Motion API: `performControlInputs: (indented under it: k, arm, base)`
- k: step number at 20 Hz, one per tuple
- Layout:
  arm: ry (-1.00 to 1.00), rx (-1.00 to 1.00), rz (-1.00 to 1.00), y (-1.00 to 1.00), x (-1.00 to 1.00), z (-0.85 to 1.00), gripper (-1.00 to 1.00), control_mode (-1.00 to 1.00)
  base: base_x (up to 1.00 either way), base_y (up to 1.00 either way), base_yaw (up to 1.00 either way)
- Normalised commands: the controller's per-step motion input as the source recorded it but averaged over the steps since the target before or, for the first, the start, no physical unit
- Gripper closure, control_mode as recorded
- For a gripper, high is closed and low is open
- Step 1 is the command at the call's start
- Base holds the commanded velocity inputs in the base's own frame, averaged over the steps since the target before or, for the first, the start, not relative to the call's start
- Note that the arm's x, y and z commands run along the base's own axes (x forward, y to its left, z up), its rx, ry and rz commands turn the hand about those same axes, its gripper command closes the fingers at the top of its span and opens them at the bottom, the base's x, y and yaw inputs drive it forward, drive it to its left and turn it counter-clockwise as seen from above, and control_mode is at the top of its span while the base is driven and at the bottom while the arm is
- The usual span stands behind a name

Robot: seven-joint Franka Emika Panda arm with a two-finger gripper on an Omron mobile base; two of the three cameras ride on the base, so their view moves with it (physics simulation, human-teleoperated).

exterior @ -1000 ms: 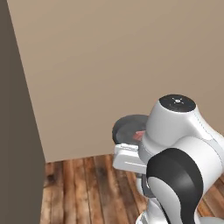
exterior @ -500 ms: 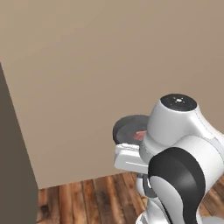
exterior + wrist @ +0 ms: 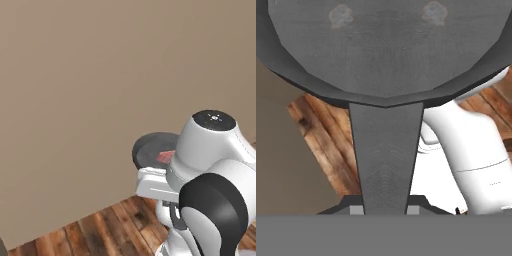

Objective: Pick up the pan with the steak in it and place it on the dining table. Then place the steak on the plate.

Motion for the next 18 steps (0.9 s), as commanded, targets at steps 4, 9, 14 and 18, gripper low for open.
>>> performControlInputs:
  k: [4, 9, 14, 18]
  arm:
    - [0.0, 0.0, 0.0, 0.0, 0.0, 0.0, 1.0, 1.0]
    - [0.0, 0.0, 0.0, 0.0, 0.0, 0.0, 1.0, 1.0]
    - [0.0, 0.0, 0.0, 0.0, 0.0, 0.0, 1.0, 1.0]
    - [0.0, 0.0, 0.0, 0.0, 0.0, 0.0, 1.0, 1.0]
  base:
    - [0.0, -0.03, -0.5]
    - [0.0, -0.02, -0.5]
    - [0.0, -0.01, -0.5]
    - [0.0, 0.0, -0.5]
